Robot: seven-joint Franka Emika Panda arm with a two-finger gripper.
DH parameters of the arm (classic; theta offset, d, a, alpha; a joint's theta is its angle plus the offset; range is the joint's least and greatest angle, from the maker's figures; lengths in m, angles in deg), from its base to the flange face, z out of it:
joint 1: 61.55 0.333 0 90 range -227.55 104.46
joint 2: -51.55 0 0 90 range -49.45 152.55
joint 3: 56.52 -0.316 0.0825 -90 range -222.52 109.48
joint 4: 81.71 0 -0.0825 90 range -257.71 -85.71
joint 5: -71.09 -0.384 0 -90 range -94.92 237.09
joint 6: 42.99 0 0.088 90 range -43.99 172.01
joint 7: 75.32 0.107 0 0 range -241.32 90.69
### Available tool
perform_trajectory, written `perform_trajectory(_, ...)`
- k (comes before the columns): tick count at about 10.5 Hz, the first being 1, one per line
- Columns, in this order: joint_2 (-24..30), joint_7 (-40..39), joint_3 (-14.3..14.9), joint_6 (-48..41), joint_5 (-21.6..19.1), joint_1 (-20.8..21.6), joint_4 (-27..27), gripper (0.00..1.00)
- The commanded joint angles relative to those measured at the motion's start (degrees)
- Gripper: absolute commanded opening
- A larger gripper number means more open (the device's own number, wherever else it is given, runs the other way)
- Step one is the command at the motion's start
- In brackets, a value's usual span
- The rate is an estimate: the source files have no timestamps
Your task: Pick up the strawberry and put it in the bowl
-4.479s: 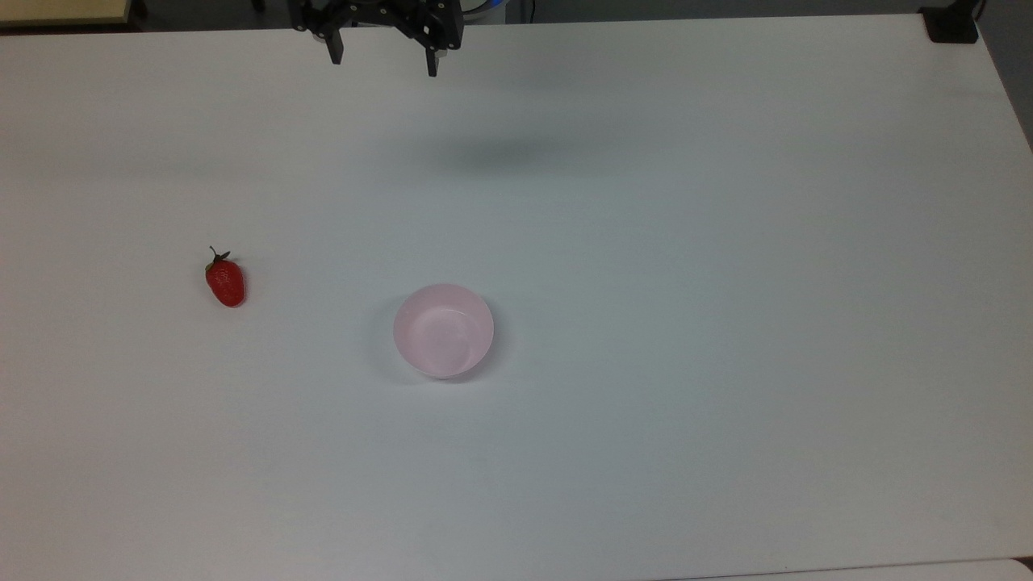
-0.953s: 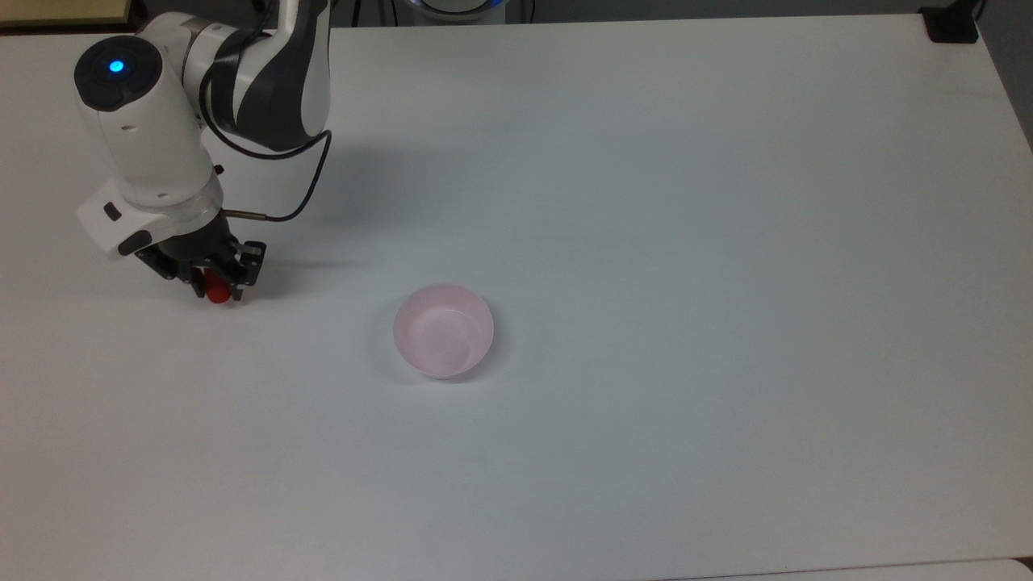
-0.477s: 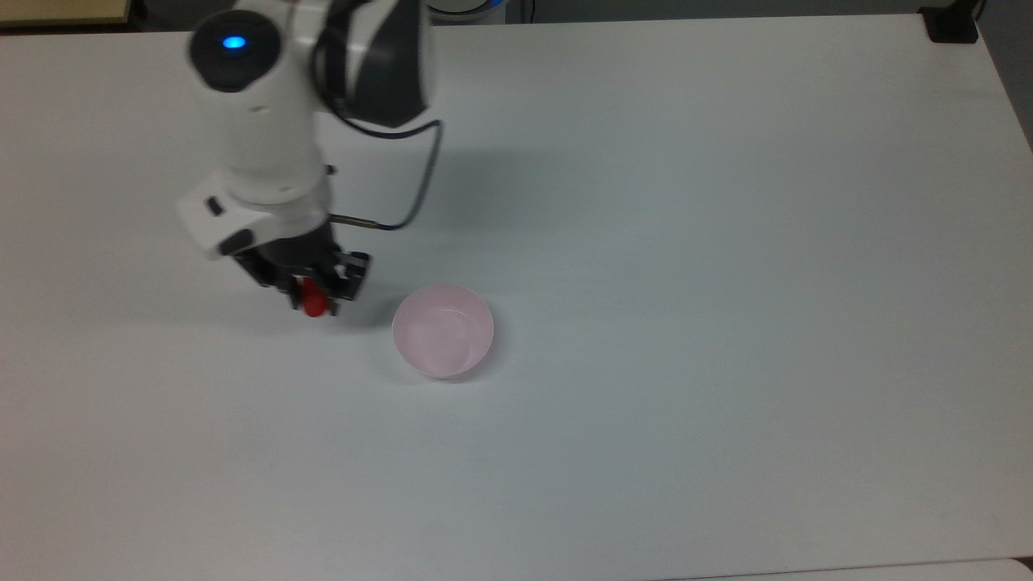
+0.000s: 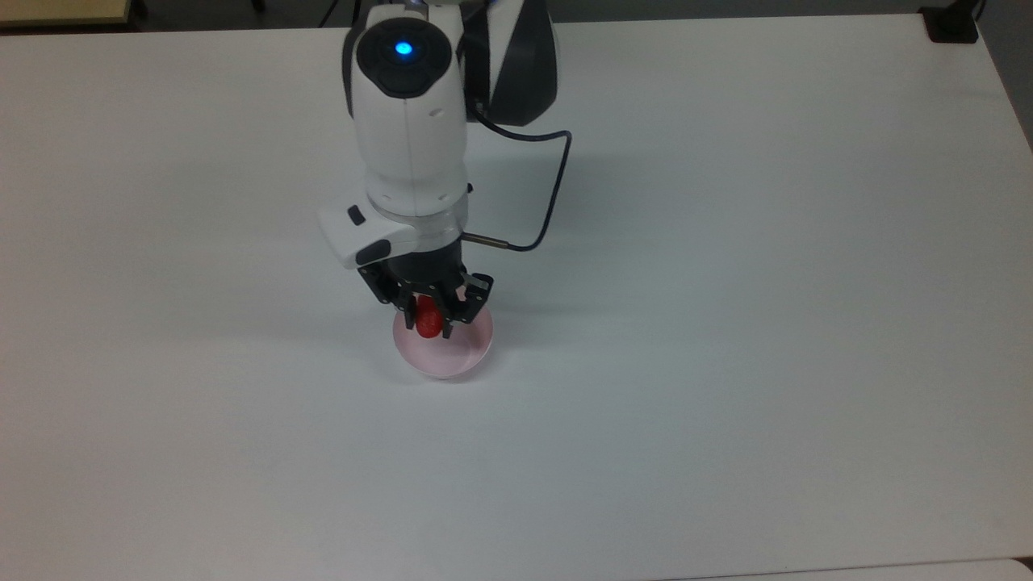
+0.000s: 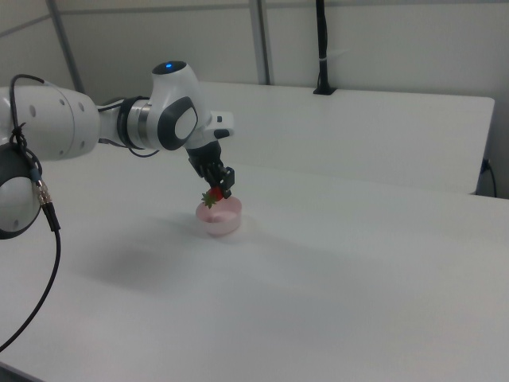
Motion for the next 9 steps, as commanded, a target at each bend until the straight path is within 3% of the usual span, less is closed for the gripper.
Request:
perform_trajectory(1,0.83,0.89,0.79,1.11,-0.04,0.99,-0.24,1.00)
perform_trajectory(3,3.99,-1.13,0.79,-5.19,-0.04,2.13,-0.32,1.00)
perform_trajectory(6,13.38,-4.22,0.96,-23.36,-0.22,4.05,-0.76,1.00)
perform_trajectory(9,20.59,-6.92,1.40,-34.21,0.22,5.30,-3.12,1.00)
